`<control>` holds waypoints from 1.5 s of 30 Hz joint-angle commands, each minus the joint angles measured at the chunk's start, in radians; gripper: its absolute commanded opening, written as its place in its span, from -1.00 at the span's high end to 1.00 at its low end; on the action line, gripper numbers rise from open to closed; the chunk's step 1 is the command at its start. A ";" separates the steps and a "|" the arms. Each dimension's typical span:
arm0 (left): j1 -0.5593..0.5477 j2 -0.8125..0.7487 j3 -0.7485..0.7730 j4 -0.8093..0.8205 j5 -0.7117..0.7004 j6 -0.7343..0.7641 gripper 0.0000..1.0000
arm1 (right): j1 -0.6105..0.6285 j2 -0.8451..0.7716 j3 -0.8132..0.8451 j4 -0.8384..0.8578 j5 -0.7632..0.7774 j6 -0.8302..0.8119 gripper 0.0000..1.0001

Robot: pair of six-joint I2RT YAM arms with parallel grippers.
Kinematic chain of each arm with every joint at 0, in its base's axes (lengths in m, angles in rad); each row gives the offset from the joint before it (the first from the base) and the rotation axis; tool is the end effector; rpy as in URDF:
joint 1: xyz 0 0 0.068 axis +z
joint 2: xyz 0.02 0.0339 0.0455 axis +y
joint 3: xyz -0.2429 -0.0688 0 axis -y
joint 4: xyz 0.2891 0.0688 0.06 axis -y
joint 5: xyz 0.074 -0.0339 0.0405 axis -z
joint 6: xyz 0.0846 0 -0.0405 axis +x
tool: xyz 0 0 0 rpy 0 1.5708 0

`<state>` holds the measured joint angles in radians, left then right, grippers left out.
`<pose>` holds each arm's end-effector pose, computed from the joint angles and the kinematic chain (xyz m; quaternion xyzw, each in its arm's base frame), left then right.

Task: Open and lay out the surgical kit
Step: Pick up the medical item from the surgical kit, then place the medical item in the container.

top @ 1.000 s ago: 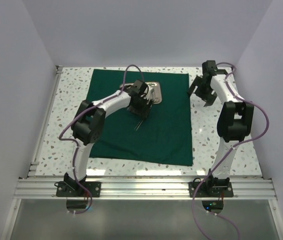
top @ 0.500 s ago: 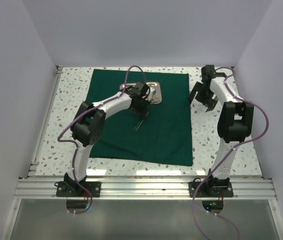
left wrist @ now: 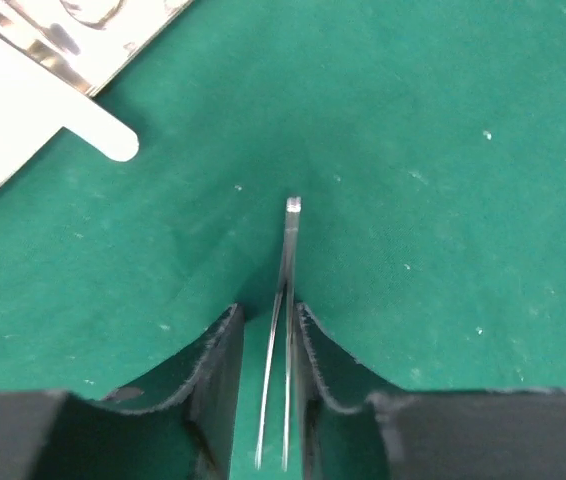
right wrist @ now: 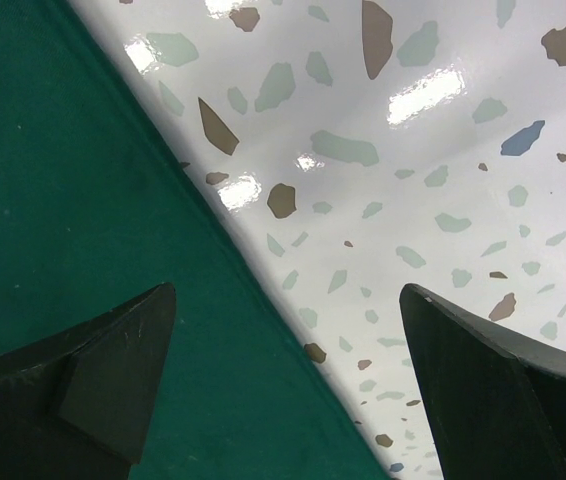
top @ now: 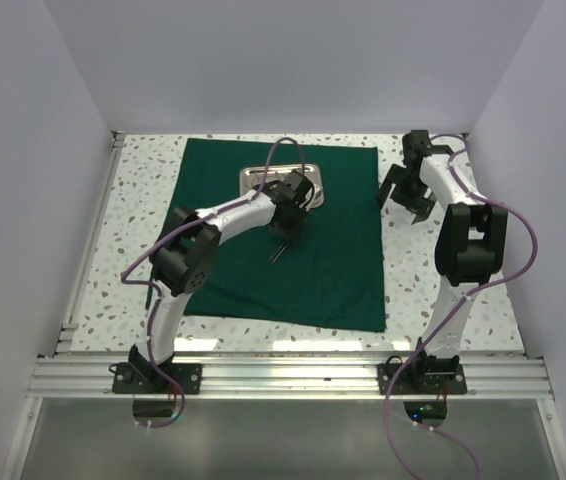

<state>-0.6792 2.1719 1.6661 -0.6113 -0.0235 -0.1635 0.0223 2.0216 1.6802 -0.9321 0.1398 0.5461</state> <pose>0.3972 -0.3181 0.0837 0.2459 0.9428 -0.0815 0.2099 0.4647 -0.0014 0.1410 0.2654 0.9502 -0.0249 0.1612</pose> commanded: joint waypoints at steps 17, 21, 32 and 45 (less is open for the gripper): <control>0.069 0.015 0.305 -0.128 -0.258 -0.008 1.00 | 0.007 -0.061 0.007 -0.005 -0.078 -0.026 -0.96; 0.148 0.084 0.411 -0.133 -0.320 -0.054 1.00 | 0.048 -0.055 0.047 -0.042 -0.092 -0.025 -0.96; 0.270 0.209 0.445 -0.010 -0.204 -0.111 0.48 | 0.133 -0.060 0.114 -0.088 -0.089 -0.023 -0.96; 0.320 0.065 0.387 -0.028 -0.147 -0.183 -0.71 | 0.297 0.302 0.763 -0.110 -0.121 0.046 -0.93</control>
<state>-0.3878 2.3985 2.0727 -0.6514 -0.1669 -0.3084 0.3134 2.2475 2.3543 -1.0290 0.0513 0.5526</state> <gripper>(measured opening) 0.835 0.970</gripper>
